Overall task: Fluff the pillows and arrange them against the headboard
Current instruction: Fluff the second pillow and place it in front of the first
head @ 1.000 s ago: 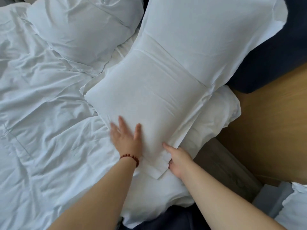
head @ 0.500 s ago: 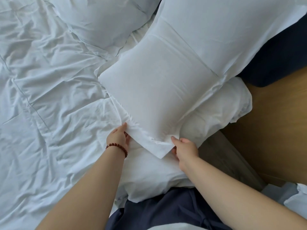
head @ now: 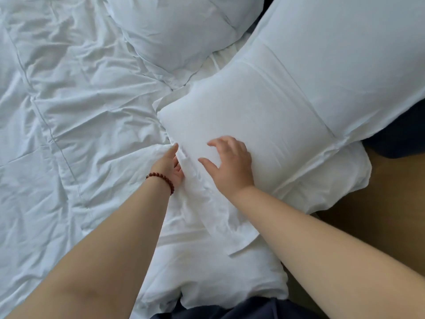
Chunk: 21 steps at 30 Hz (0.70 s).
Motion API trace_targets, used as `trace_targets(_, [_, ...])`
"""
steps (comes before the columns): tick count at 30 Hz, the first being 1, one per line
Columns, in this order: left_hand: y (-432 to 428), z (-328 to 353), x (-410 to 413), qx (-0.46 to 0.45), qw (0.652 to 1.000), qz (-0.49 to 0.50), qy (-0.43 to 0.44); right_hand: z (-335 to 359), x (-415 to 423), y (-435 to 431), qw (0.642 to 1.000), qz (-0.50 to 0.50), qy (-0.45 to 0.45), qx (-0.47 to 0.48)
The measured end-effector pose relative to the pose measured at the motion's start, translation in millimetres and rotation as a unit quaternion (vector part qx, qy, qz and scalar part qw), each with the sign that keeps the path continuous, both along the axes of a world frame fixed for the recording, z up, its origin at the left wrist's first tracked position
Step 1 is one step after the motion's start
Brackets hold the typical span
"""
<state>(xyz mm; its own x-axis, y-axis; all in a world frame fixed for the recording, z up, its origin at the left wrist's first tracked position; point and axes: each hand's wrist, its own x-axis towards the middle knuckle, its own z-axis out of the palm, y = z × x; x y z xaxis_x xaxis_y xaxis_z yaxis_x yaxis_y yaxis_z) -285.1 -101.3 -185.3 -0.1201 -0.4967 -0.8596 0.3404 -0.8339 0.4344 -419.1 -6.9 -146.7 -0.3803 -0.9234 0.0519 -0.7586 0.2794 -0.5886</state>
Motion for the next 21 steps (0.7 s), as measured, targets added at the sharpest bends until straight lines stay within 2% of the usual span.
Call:
trace_targets(3, [-24.0, -7.0, -3.1, -0.003, 1.0, -0.002, 0.011, -18.4, -15.3, -42.2, 0.992, 0.03, 0.124, 0.014])
trace_targets(6, [-41.6, -14.5, -2.9, -0.006, 1.0, 0.02, 0.012, -29.8, -33.7, -61.8, 0.983, 0.028, 0.172, 0.056])
trace_targets(12, [-40.6, -35.1, 0.8, -0.052, 0.996, 0.061, -0.026, -41.7, -38.4, -55.5, 0.981, 0.017, 0.195, 0.01])
trace_targets(18, [-64.5, -31.6, 1.5, -0.01, 0.996, 0.08, 0.033, -48.4, -35.9, -57.3, 0.975, 0.006, 0.219, -0.017])
trace_targets(21, [-64.4, -33.8, 7.2, -0.034, 0.995, 0.086, 0.032, -48.5, -36.7, -54.8, 0.974, 0.004, 0.226, -0.023])
